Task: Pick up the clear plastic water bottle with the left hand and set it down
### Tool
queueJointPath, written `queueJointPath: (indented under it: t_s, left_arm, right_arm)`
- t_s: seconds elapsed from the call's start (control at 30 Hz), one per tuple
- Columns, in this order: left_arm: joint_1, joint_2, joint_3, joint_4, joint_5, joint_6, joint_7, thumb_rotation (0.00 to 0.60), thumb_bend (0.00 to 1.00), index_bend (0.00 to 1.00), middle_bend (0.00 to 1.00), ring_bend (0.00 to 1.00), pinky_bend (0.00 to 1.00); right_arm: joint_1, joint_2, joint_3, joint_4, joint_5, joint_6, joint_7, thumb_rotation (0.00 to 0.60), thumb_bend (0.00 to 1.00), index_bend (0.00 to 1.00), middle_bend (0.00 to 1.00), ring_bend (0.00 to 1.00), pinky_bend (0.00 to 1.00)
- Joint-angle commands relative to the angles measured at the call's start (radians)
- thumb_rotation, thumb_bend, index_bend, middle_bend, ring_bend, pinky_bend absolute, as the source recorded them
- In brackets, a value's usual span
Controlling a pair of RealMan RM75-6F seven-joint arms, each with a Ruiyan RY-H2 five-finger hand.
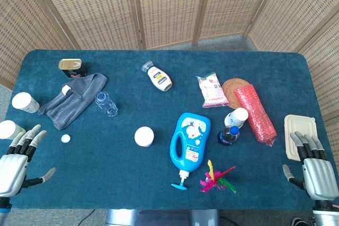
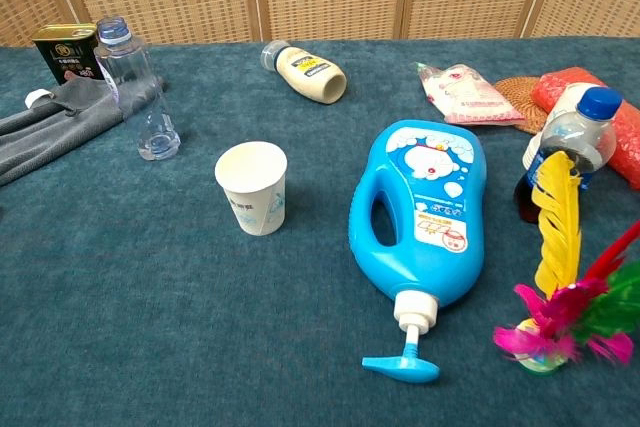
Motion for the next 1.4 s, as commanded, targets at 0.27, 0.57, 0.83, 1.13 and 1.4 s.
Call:
queueJointPath:
  t_s: [0.27,0.57,0.83,1.13,1.4]
  left_arm:
    - [-0.009,0.005,-0.005,-0.004,-0.007,-0.011,-0.017,0.493,0.27,0.00,0.01,0.00,0.00]
    - [-0.018,0.010,-0.008,-0.003,-0.012,-0.024,-0.042,0.494,0.27,0.00,0.01,0.00,0.00]
    - [-0.070,0.004,-0.036,0.039,-0.098,-0.123,-0.263,0.491,0.27,0.00,0.00,0.00,0.00]
    - [-0.157,-0.050,-0.093,0.175,-0.198,-0.287,-0.649,0.419,0.27,0.00,0.00,0.00,0.00]
    - [-0.218,-0.150,-0.153,0.320,-0.248,-0.376,-0.881,0.296,0.27,0.00,0.00,0.00,0.00]
  right_arm:
    - [-0.002,-0.007,0.000,0.011,-0.002,0.002,0.012,0.600,0.39,0.00,0.04,0.00,0.00]
    - [-0.009,-0.008,0.000,0.015,0.000,0.009,0.022,0.600,0.39,0.00,0.04,0.00,0.00]
    - [0.004,-0.010,0.007,0.019,0.009,-0.012,0.024,0.600,0.39,0.00,0.04,0.00,0.00]
    - [0.012,-0.002,0.013,0.013,0.022,-0.026,0.021,0.600,0.39,0.00,0.04,0.00,0.00]
    - [0.005,0.009,0.012,0.004,0.029,-0.020,0.021,0.600,0.39,0.00,0.04,0.00,0.00]
